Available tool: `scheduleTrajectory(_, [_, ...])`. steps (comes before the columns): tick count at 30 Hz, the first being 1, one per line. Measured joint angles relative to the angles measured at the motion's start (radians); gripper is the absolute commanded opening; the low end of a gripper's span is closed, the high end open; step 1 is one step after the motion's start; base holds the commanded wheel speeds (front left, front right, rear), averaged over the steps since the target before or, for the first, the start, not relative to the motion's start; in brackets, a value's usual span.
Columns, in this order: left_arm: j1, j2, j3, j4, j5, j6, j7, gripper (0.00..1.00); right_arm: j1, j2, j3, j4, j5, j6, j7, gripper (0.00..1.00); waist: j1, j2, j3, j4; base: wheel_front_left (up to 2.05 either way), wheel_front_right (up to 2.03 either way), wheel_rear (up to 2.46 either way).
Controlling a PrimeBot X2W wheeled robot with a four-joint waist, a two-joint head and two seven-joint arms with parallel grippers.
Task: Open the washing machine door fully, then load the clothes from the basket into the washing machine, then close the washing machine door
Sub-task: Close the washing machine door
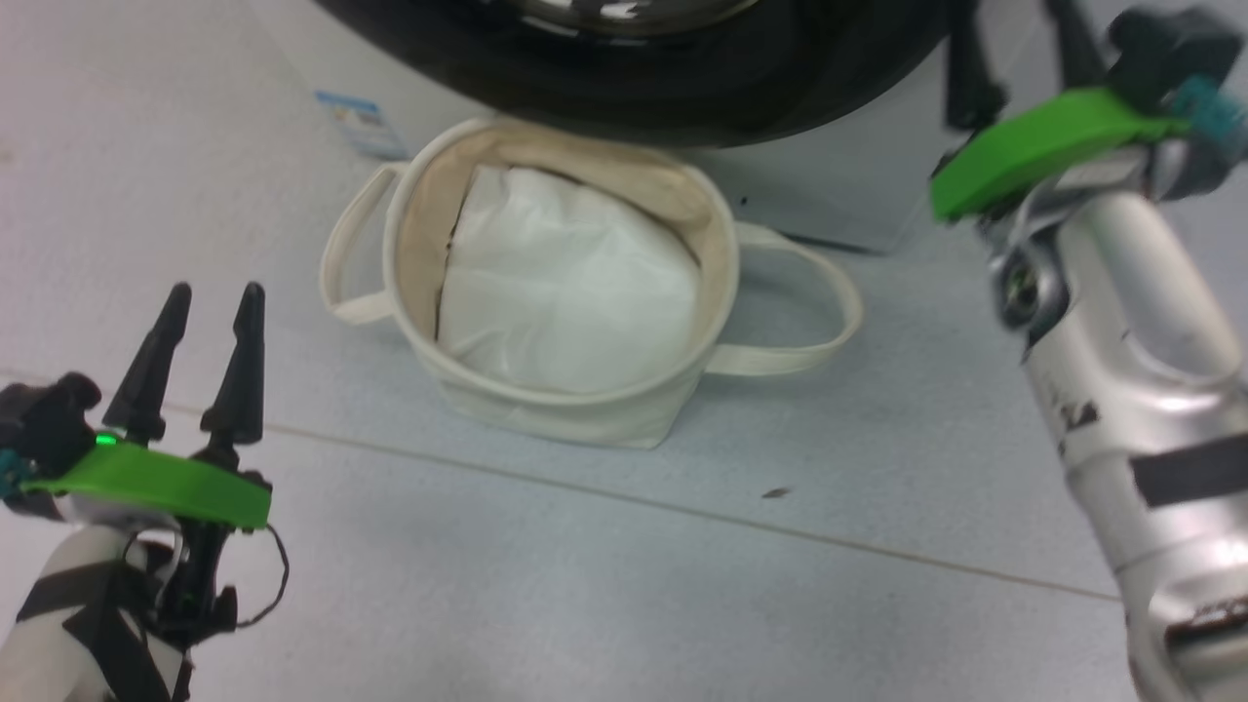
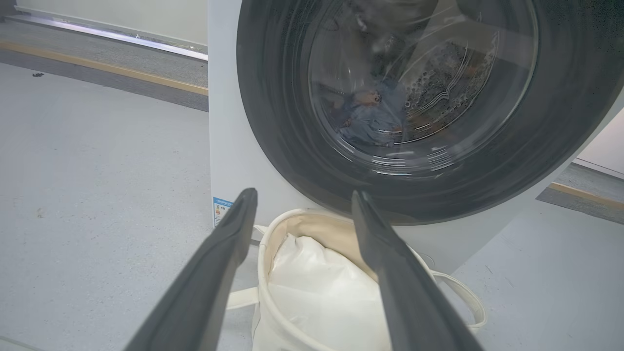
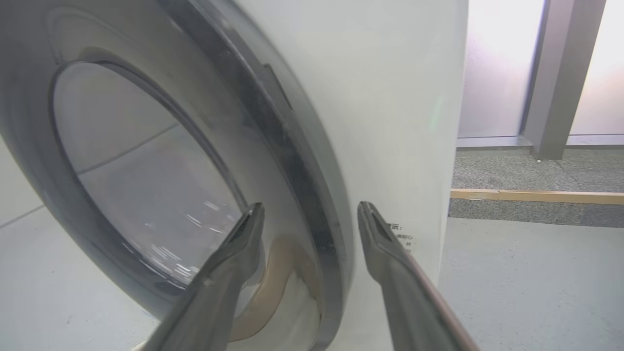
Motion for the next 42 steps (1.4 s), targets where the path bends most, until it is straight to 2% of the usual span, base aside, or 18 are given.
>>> scheduleTrajectory(6, [0.047, 0.010, 0.006, 0.008, 0.000, 0.000, 0.000, 1.00, 0.158, -0.027, 0.063, -0.147, 0.068, 0.000, 0.000, 1.00, -0.0001, 0.0000, -0.077, -0.063, 0.00, 0.00, 0.00])
scheduleTrajectory(10, [0.065, 0.012, 0.027, 0.008, 0.004, 0.000, 0.000, 1.00, 0.263, -0.067, 0.046, -0.231, 0.075, 0.000, 0.000, 1.00, -0.0002, 0.0000, -0.132, -0.101, 0.00, 0.00, 0.00])
scheduleTrajectory(16, [0.122, 0.013, 0.043, 0.014, 0.008, 0.000, 0.000, 1.00, 0.421, -0.080, 0.024, -0.328, 0.076, 0.000, 0.000, 1.00, -0.0002, 0.0000, -0.209, -0.163, 0.00, 0.00, 0.00])
scheduleTrajectory(22, [0.162, 0.016, 0.028, 0.025, -0.039, 0.000, 0.000, 1.00, 0.554, -0.101, 0.004, -0.376, 0.105, 0.000, 0.000, 1.00, -0.0003, 0.0000, -0.287, -0.211, 0.00, 0.00, 0.00])
scheduleTrajectory(30, [0.208, 0.033, 0.016, 0.006, -0.070, 0.000, 0.002, 1.00, 0.726, -0.119, -0.066, -0.460, 0.126, 0.000, 0.000, 1.00, -0.0002, -0.0001, -0.348, -0.226, 0.00, 0.00, 0.00])
scheduleTrajectory(42, [0.217, 0.034, 0.007, -0.013, -0.099, 0.001, 0.024, 1.00, 0.849, -0.050, -0.171, -0.516, 0.112, 0.000, 0.000, 1.00, -0.0001, -0.0001, -0.359, -0.203, 0.00, 0.00, 0.00])
